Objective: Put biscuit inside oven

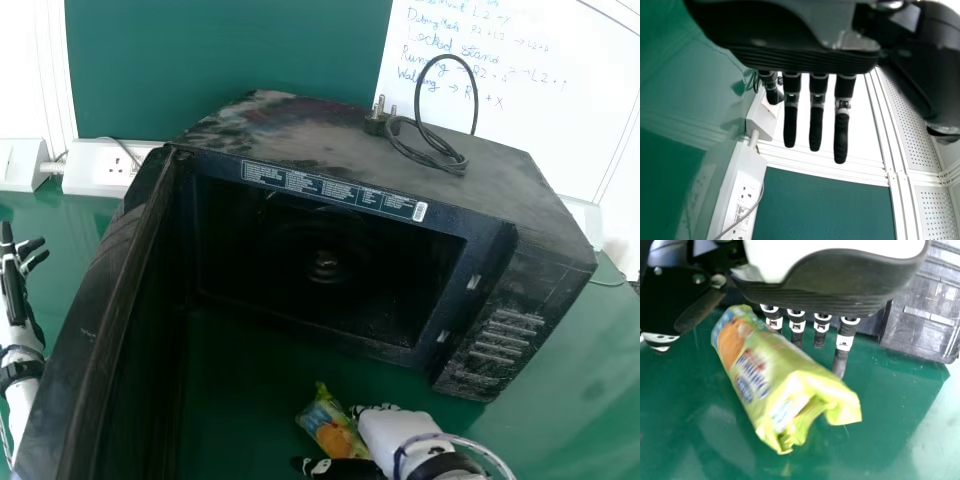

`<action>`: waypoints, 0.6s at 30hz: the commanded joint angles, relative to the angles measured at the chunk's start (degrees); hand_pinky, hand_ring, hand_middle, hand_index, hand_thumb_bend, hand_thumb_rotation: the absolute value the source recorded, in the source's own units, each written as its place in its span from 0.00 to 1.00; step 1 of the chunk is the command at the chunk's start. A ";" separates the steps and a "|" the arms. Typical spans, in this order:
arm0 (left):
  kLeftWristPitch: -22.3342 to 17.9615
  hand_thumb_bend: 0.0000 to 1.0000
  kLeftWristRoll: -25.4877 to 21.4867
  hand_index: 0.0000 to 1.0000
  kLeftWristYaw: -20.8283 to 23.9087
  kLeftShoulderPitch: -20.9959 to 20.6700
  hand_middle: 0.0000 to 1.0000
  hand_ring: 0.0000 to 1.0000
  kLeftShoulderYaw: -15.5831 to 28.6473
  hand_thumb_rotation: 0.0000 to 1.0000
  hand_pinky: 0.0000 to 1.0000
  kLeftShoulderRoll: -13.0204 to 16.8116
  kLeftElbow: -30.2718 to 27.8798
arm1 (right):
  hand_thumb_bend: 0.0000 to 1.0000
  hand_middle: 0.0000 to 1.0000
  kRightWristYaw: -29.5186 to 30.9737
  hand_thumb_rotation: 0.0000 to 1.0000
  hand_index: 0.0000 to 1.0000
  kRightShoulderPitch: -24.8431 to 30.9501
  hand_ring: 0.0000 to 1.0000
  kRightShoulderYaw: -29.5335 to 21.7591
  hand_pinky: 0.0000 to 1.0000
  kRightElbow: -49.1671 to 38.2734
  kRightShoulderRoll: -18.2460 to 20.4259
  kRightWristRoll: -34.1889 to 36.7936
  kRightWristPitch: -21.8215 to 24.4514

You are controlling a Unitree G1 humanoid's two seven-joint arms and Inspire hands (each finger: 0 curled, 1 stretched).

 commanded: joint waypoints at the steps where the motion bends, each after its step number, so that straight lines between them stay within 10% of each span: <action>1: -0.25 0.50 -0.24 0.50 -0.35 0.99 0.70 0.67 -0.07 0.04 0.71 -0.28 -0.90 | 1.00 0.98 -1.21 0.55 0.96 0.82 0.92 -0.42 0.77 0.49 0.43 -0.24 -0.44; 18: -0.34 0.50 -0.32 0.50 -0.35 0.86 0.68 0.66 0.00 0.04 0.70 -0.32 -0.92 | 1.00 0.99 -4.37 0.47 0.96 1.74 0.93 -2.15 0.80 3.31 -0.76 0.63 -1.35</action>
